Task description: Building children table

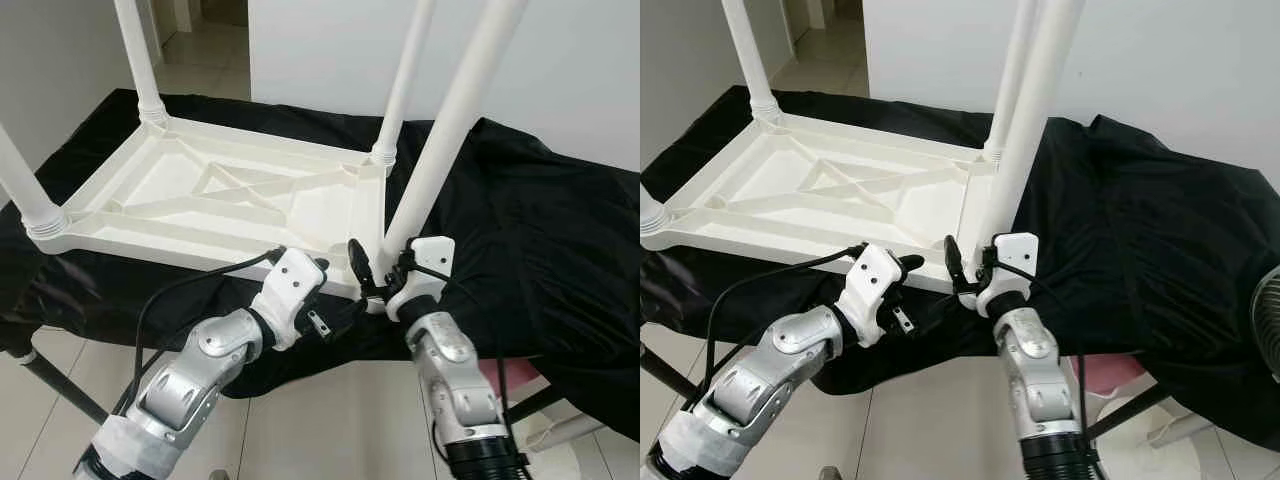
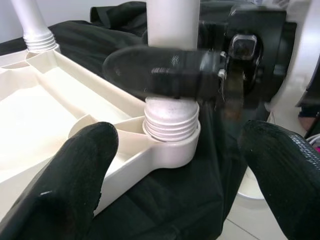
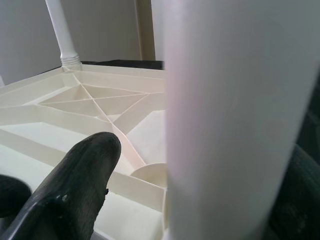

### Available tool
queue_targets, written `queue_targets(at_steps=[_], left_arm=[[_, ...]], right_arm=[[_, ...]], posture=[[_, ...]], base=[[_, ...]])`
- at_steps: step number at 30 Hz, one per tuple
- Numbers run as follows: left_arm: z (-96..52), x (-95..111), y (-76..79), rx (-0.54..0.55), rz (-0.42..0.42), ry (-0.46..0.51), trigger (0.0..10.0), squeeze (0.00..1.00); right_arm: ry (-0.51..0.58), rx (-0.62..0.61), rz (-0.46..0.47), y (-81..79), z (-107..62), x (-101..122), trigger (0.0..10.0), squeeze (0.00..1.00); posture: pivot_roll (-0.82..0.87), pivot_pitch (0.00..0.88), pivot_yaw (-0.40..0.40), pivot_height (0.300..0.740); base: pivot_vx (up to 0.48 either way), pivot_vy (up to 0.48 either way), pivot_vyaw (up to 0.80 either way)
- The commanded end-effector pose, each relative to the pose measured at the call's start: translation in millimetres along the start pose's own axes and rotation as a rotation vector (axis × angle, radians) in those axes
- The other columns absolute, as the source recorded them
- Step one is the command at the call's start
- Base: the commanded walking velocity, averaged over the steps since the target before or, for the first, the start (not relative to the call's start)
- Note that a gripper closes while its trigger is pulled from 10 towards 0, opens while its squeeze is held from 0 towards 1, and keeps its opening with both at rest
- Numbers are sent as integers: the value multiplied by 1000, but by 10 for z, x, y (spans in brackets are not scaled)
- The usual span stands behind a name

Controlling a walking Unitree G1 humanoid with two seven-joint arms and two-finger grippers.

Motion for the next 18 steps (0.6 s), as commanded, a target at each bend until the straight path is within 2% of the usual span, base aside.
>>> queue_targets(at_steps=[1, 5, 8, 14, 16, 18], left_arm=[[10, -29, -7, -13, -5, -18, 10000, 0], [12, -26, -4, -12, 5, -16, 10000, 0], [7, -9, -29, -1, -9, -10, 10000, 0], [3, -2, -38, -3, -23, -13, 10000, 0], [-6, -14, -49, -10, -67, -25, 10000, 0], [-9, -18, -56, -10, -77, -30, 10000, 0]], right_arm=[[7, 29, 19, 58, 0, 19, 10000, 0], [4, 92, 21, 110, 10, 19, 10000, 0], [-26, 226, -35, 224, 41, -51, 10000, 0], [-57, 336, -74, 208, 56, -128, 10000, 0], [-83, 414, -101, 178, 90, -184, 10000, 0], [-88, 434, -110, 167, 102, -195, 10000, 0]], posture=[[7, 0, -83, 740], [9, 0, -84, 740], [12, 0, -78, 740], [15, 0, -66, 740], [15, 0, -60, 740], [15, 0, -60, 740]], base=[[0, 0, 0], [0, 0, 0], [0, 0, 0], [0, 0, 0], [0, 0, 0], [0, 0, 0]])
Point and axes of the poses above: a point about 5 cm out from each wrist's last joint towards the gripper, its own z axis pointing out of the wrist towards the gripper, its own x axis along the axis of the wrist's last joint, y = z × x, the point moved 5 cm from there along z, pointing out of the wrist towards the gripper, and after that the axes turned 5 degrees about -z, right-handed, at the moved point
